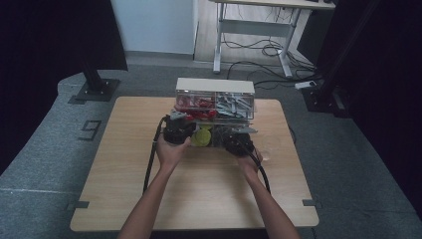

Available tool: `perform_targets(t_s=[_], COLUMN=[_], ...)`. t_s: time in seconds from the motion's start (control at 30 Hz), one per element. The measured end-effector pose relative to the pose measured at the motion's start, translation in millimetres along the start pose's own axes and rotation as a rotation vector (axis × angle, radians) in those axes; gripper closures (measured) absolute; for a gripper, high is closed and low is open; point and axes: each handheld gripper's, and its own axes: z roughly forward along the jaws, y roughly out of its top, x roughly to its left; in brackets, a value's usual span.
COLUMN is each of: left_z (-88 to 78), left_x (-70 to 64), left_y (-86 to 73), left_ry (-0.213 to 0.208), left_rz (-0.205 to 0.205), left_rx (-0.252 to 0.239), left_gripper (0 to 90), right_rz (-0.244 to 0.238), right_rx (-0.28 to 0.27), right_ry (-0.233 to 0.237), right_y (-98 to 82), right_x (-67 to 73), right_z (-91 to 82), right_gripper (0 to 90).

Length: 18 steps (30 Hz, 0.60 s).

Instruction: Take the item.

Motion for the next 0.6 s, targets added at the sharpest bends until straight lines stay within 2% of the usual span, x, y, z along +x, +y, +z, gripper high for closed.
perform_targets(t_s=[0.17, 0.6], left_z=[-0.4, 0.7], left_x=[0.2, 0.1], left_y=[-0.2, -0.9], left_ry=[0.002, 0.003], left_rz=[0.003, 0.001], left_rx=[-0.002, 0.002], left_gripper=[89.6, 89.6], right_rz=[0.003, 0.036], right_rx=[-0.002, -0.073], right_ry=[0.031, 0.080], right_y=[-0.2, 2.4], right_x=[-2.6, -9.9], right_z=[-1.5, -18.0], right_gripper=[64.7, 65.0])
